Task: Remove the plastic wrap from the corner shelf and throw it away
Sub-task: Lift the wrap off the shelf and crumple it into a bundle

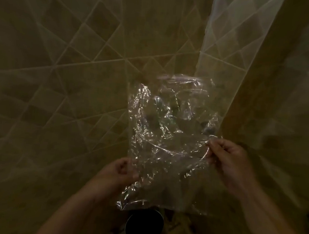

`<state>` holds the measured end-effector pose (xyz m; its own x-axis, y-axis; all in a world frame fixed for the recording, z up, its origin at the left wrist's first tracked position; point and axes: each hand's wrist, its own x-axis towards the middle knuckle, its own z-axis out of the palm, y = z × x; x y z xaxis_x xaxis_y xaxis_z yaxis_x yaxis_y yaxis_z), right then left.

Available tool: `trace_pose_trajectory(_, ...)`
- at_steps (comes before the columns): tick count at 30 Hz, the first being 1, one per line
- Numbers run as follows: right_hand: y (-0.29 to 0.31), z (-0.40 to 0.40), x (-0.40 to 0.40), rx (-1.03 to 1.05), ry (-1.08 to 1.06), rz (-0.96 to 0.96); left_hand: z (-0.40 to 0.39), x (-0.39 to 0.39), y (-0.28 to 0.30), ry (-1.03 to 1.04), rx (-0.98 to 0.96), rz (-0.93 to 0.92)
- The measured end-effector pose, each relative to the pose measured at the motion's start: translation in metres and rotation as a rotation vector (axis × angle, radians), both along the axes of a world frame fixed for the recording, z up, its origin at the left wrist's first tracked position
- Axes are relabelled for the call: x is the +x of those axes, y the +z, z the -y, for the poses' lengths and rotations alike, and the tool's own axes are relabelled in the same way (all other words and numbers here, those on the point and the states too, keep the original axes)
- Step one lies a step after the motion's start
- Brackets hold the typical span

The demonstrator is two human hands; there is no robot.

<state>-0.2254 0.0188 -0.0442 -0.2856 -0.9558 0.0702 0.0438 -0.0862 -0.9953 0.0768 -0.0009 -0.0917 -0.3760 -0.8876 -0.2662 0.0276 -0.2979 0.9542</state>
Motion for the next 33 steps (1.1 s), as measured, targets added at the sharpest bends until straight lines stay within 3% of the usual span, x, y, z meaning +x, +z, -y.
trace_pose_trajectory(4,-0.002,-0.006,-0.015,0.003,-0.110,0.020,-0.004,0.005,0.002,-0.055,-0.092,0.022)
trace_pose_trajectory(7,-0.008,-0.012,-0.019,0.018,-0.028,-0.012,-0.012,0.010,-0.004,-0.099,0.003,-0.034)
trace_pose_trajectory(11,-0.012,-0.021,-0.018,0.047,0.051,-0.028,-0.012,-0.014,0.010,0.124,0.062,-0.161)
trace_pose_trajectory(16,-0.012,-0.034,-0.019,0.086,0.074,0.086,-0.014,-0.029,0.022,0.205,-0.151,0.000)
trace_pose_trajectory(23,-0.026,-0.073,-0.031,0.125,0.074,0.072,-0.069,-0.027,0.018,0.323,-0.142,-0.016)
trace_pose_trajectory(28,-0.040,-0.108,-0.039,0.115,0.091,0.325,-0.118,-0.033,0.019,0.406,-0.163,0.035)
trace_pose_trajectory(33,-0.048,-0.140,-0.044,0.055,0.115,0.151,-0.160,-0.025,0.016,0.522,-0.171,0.128)
